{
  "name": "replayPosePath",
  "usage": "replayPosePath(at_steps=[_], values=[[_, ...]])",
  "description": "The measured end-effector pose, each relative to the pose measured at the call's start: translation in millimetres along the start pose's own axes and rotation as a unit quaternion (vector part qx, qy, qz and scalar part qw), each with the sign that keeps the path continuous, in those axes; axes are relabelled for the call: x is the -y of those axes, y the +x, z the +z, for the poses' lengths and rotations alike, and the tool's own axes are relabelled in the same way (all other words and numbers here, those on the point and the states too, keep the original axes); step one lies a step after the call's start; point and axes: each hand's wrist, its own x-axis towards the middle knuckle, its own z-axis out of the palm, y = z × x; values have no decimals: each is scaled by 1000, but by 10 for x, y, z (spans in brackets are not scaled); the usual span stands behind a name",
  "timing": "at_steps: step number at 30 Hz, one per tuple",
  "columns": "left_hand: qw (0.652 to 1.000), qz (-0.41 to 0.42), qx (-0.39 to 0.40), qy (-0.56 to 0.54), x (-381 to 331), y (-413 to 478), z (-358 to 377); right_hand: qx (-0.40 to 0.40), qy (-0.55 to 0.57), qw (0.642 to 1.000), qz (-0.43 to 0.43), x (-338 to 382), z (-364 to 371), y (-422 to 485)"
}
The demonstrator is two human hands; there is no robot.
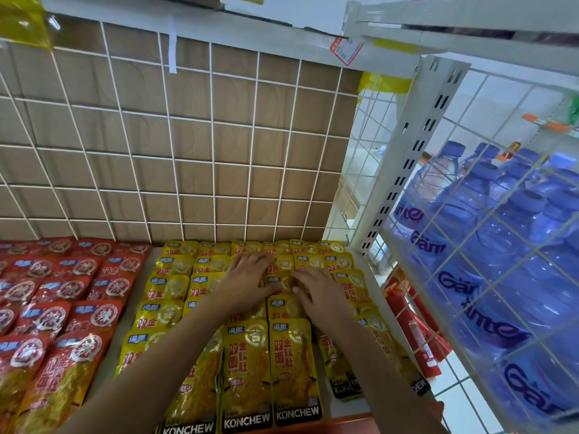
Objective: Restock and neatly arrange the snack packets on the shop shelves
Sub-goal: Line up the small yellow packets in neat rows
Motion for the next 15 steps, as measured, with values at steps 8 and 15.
replayPosePath(at_steps=[8, 15], values=[[1000, -1, 0, 0, 5, 3, 8, 10, -22, 999, 28, -25, -51, 413], [1000, 0, -1, 2, 27, 27, 32, 27, 37, 997, 56, -58, -37, 526]])
